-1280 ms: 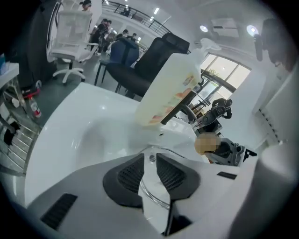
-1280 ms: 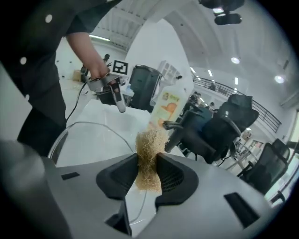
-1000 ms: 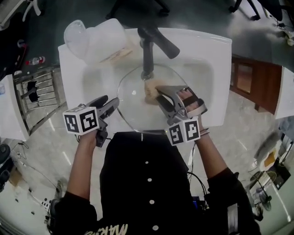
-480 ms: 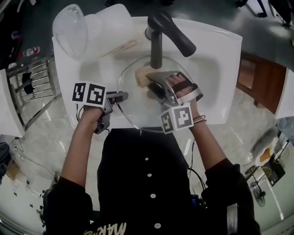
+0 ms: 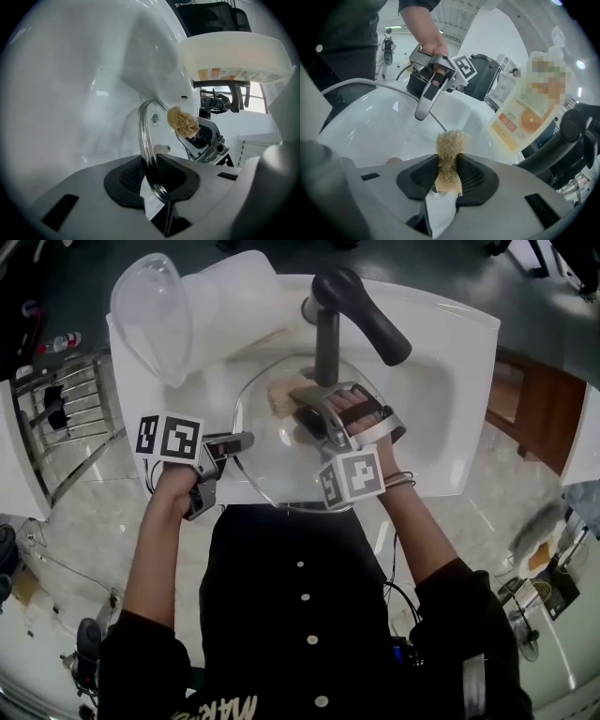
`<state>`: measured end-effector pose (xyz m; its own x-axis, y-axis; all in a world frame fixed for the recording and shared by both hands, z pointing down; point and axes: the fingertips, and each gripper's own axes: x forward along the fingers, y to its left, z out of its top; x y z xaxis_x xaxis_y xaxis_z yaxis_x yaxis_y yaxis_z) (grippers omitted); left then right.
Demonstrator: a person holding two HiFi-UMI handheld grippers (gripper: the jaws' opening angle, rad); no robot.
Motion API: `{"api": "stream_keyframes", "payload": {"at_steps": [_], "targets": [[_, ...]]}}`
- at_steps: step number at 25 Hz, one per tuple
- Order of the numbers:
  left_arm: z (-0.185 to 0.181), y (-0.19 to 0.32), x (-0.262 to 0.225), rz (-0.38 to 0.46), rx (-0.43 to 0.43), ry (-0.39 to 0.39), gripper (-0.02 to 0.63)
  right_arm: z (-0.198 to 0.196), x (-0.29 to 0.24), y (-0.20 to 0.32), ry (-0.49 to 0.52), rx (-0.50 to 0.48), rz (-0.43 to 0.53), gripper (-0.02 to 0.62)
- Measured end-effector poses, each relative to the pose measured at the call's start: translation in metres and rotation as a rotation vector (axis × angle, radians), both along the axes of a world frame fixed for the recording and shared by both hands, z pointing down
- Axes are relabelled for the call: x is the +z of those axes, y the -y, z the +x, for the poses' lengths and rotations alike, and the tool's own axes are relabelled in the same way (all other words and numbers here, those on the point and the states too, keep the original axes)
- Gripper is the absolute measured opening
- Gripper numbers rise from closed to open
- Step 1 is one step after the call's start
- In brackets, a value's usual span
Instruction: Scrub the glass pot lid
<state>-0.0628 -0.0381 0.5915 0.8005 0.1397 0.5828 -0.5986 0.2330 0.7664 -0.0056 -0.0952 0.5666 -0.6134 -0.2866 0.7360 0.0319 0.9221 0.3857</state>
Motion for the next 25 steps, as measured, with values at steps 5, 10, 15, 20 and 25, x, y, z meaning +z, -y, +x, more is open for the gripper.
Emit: {"api": "stream_keyframes", "payload": {"at_steps": [5, 10, 15, 20, 25], "targets": [[-0.001, 0.000, 0.003, 0.001, 0.008, -0.005, 0.092, -0.027, 0.013, 0.002, -0.020, -0.073, 0.034, 0.133], [-0.002, 0.001, 0.002, 0.009, 0.015, -0.003, 0.092, -0.034, 0.040, 0.003, -0.085, -0.118, 0.022, 0.133], [-0.004, 0.001, 0.004, 0.015, 0.004, -0.002, 0.092, -0.025, 0.046, 0.019, -0.120, -0.064, 0.004, 0.132], [-0.004, 0.002, 0.005, 0.020, 0.005, 0.000, 0.094, -0.002, 0.060, 0.024, -0.187, -0.042, -0.023, 0.132], [-0.006, 0.003, 0.005, 0.025, -0.013, 0.002, 0.092, 0.017, 0.063, 0.022, -0.254, -0.029, -0.040, 0.130]]}}
